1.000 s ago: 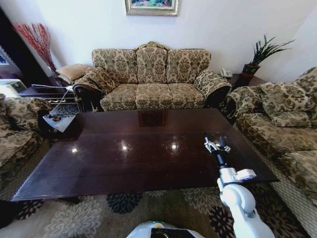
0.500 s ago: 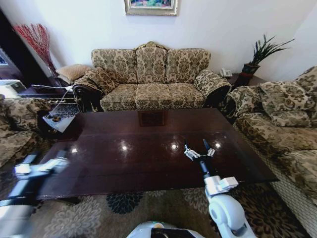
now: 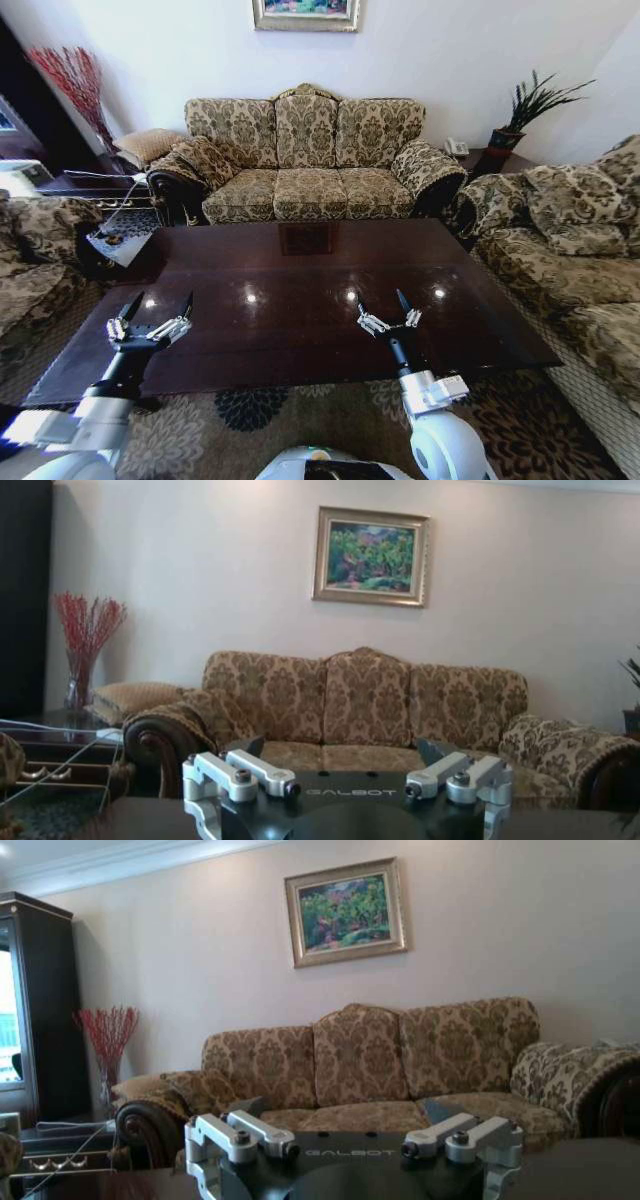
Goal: Move to the front of the table and place the trash on the table into the trash bin.
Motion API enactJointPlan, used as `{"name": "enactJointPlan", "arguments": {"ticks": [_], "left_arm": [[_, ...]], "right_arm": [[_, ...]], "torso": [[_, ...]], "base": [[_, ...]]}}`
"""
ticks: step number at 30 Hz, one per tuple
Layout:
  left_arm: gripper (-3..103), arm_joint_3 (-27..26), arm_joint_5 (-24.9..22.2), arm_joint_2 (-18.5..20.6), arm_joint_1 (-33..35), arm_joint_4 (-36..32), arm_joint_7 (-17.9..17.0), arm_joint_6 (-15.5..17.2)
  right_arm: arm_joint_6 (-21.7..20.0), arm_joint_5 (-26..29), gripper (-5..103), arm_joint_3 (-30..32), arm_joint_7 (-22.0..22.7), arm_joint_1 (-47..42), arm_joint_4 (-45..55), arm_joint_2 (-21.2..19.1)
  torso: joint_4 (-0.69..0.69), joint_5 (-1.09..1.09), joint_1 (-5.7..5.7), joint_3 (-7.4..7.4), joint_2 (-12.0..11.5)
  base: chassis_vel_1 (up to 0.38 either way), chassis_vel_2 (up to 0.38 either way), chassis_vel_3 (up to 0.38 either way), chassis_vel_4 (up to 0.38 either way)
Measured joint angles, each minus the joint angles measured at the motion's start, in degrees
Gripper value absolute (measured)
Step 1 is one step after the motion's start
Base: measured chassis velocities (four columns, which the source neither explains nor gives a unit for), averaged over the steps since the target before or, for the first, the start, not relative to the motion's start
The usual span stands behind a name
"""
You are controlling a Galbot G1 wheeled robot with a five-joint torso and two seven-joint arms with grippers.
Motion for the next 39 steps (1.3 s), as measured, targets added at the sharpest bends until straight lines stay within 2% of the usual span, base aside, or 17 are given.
{"name": "enactJointPlan", "arguments": {"ticks": [32, 35, 39], "left_arm": [[100, -0.3, -0.4, 0.0, 0.0, 0.4, 0.0, 0.1], [100, -0.3, -0.4, 0.0, 0.0, 0.4, 0.0, 0.1], [100, -0.3, -0.4, 0.0, 0.0, 0.4, 0.0, 0.1]], "right_arm": [[-0.1, 0.4, 100, 0.2, -0.2, 0.1, 0.0, 0.0], [-0.1, 0.4, 100, 0.2, -0.2, 0.1, 0.0, 0.0], [-0.1, 0.4, 100, 0.2, -0.2, 0.1, -0.1, 0.0]], "torso": [[0.03, 0.0, 0.0, 0.0, 0.0], [-0.02, 0.0, 0.0, 0.0, 0.0], [-0.01, 0.01, 0.0, 0.0, 0.0]], "base": [[0.013, 0.012, 0.009, 0.011], [0.0, 0.0, 0.0, 0.0], [0.0, 0.0, 0.0, 0.0]]}}
